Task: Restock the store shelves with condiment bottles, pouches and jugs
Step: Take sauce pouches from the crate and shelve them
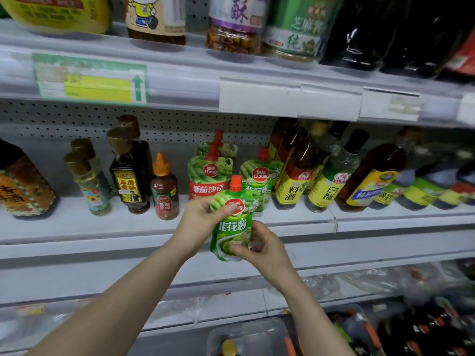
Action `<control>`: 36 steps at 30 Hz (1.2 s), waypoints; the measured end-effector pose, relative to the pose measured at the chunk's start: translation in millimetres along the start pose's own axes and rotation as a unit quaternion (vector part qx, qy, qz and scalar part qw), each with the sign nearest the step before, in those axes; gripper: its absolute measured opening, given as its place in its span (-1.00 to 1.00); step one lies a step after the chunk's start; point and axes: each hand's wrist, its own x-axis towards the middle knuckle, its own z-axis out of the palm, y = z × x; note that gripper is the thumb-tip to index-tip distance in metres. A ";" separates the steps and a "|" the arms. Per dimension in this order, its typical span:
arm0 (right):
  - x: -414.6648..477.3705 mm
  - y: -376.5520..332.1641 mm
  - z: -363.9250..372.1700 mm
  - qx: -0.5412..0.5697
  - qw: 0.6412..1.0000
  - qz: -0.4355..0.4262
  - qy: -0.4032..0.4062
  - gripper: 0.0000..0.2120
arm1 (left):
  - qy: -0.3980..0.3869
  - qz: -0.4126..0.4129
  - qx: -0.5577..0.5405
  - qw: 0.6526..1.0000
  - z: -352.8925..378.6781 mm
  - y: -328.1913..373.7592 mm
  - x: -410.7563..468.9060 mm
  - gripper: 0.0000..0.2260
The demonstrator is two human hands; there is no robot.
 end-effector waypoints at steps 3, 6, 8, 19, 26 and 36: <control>0.6 2.6 -12.0 -0.031 0.999 -0.016 0.034 -0.60 | -0.031 0.009 0.013 0.999 20.7 1.5 1.6 -0.82; 3.0 5.6 -26.0 -0.037 0.997 -0.025 0.056 -0.63 | -0.045 0.009 0.020 0.999 34.6 1.1 4.2 -0.84; 5.6 5.0 -33.7 -0.028 0.997 -0.027 0.062 -0.62 | -0.045 0.018 0.052 0.997 38.0 -3.9 5.8 -0.80; 35.0 3.6 -49.9 -0.029 0.993 -0.040 0.103 -0.62 | 0.021 0.036 0.245 0.969 41.1 -43.6 2.3 -0.64; 49.0 8.8 -44.9 -0.044 0.989 -0.046 0.130 -0.65 | 0.024 0.026 0.205 0.978 40.3 -47.5 4.9 -0.61; 66.7 6.0 -45.5 -0.098 0.983 -0.053 0.148 -0.63 | 0.007 0.023 0.236 0.972 44.2 -55.3 17.1 -0.46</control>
